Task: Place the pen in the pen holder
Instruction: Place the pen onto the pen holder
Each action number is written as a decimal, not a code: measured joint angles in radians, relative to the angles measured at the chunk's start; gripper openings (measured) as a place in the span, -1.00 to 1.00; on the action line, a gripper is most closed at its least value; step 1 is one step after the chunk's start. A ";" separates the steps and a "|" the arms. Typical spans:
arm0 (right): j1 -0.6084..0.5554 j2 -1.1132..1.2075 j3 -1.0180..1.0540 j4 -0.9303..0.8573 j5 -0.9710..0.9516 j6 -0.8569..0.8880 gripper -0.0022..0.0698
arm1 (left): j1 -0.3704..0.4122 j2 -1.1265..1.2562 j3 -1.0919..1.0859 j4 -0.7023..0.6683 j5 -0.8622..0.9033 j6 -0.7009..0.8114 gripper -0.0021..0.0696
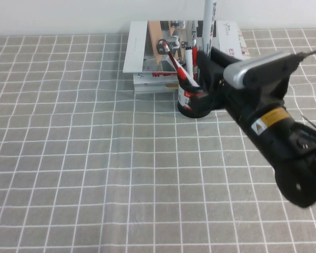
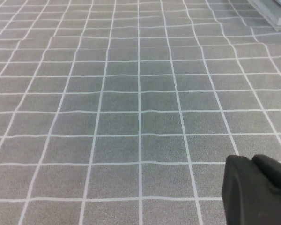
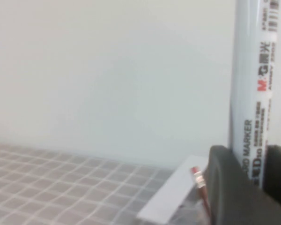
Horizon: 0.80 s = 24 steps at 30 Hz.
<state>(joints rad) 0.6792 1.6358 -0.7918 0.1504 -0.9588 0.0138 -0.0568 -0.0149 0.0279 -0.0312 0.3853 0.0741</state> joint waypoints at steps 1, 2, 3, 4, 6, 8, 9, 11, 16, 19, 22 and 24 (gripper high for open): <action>-0.017 0.015 -0.021 0.000 0.002 -0.014 -0.68 | 0.000 0.000 0.000 0.000 0.000 0.000 -0.95; -0.033 0.030 -0.045 0.000 0.016 -0.014 -0.68 | 0.000 0.000 0.000 0.000 0.000 0.000 -0.95; -0.048 0.046 -0.066 0.000 0.029 -0.022 -0.68 | 0.000 0.000 0.000 0.000 0.000 0.000 -0.95; -0.064 0.062 -0.093 0.000 0.047 -0.024 -0.68 | 0.000 0.000 0.000 0.000 0.000 0.000 -0.95; -0.091 0.095 -0.141 0.000 0.077 -0.029 -0.68 | 0.000 0.000 0.000 0.000 0.000 0.000 -0.95; -0.117 0.134 -0.192 0.000 0.090 -0.029 -0.68 | 0.000 0.000 0.000 0.000 0.000 0.000 -0.95; -0.132 0.157 -0.218 0.000 0.099 -0.029 -0.68 | 0.000 0.000 0.000 0.000 0.000 0.000 -0.95; -0.156 0.204 -0.272 0.000 0.132 -0.026 -0.68 | 0.000 0.000 0.000 0.000 0.000 0.000 -0.95; -0.179 0.322 -0.405 -0.044 0.227 0.024 -0.68 | 0.000 0.000 0.000 0.000 0.000 0.000 -0.95; -0.179 0.389 -0.483 -0.081 0.259 0.035 -0.68 | 0.000 0.000 0.000 0.000 0.000 0.000 -0.95; -0.179 0.441 -0.527 -0.084 0.280 0.037 -0.68 | 0.000 0.000 0.000 0.000 0.000 0.000 -0.95; -0.179 0.464 -0.535 -0.082 0.287 0.038 -0.68 | 0.000 0.000 0.000 0.000 0.000 0.000 -0.95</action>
<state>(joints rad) 0.4998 2.0997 -1.3265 0.0681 -0.6721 0.0522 -0.0568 -0.0149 0.0279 -0.0312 0.3853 0.0741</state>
